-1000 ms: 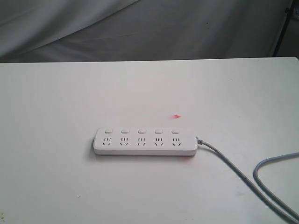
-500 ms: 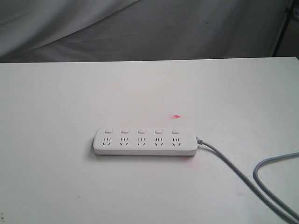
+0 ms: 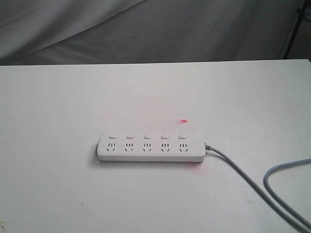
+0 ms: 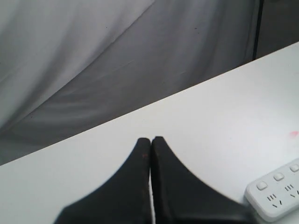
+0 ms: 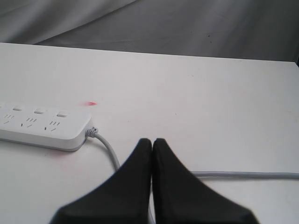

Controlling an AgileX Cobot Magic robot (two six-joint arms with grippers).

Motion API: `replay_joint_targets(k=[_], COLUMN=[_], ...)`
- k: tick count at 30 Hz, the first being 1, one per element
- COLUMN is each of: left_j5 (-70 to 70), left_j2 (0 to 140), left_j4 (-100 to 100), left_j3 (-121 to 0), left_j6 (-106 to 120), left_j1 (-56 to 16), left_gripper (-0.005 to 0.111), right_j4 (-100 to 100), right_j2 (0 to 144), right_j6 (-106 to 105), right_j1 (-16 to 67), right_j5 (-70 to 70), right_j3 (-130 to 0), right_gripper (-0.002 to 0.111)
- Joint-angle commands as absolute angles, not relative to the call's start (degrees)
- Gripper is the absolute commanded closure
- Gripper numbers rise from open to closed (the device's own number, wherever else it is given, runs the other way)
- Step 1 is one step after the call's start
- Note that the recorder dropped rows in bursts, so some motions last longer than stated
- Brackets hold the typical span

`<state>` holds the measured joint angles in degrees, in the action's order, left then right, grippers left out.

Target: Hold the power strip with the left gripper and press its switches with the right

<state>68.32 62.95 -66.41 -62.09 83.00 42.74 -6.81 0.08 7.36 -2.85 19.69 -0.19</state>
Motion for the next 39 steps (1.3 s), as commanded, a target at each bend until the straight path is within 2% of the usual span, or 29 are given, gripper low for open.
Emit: replay_joint_targets(k=[1,24,32,35,39], left_j5=[70.0,70.0,70.0,70.0,70.0], left_j2=[65.7,66.7,74.8,78.2,80.2], left_j4=[-70.0,-68.6,-71.3,-68.5,-61.7], left_j3=[-62.2,-62.2,-62.2,-62.3,-62.3], left_j6=[84.8,81.0,107.6,115.2,120.0], left_j1=[44.8,44.5,44.5,43.5,40.8], left_gripper=[0.107,0.107,0.106,0.097,0.069], right_j4=[-7.2,-7.2,-7.2,-7.2,-7.2], right_j2=[0.0,0.0,0.0,0.0,0.0], right_j6=[7.5,7.5,7.5,7.5,7.5], right_j1=[-3.3,-3.3,-3.3,-3.3,-3.3], right_j5=[19.6,19.6,19.6,19.6,19.6], right_j3=[0.0,0.0,0.0,0.0,0.0], right_gripper=[0.108,0.108,0.108,0.108,0.108])
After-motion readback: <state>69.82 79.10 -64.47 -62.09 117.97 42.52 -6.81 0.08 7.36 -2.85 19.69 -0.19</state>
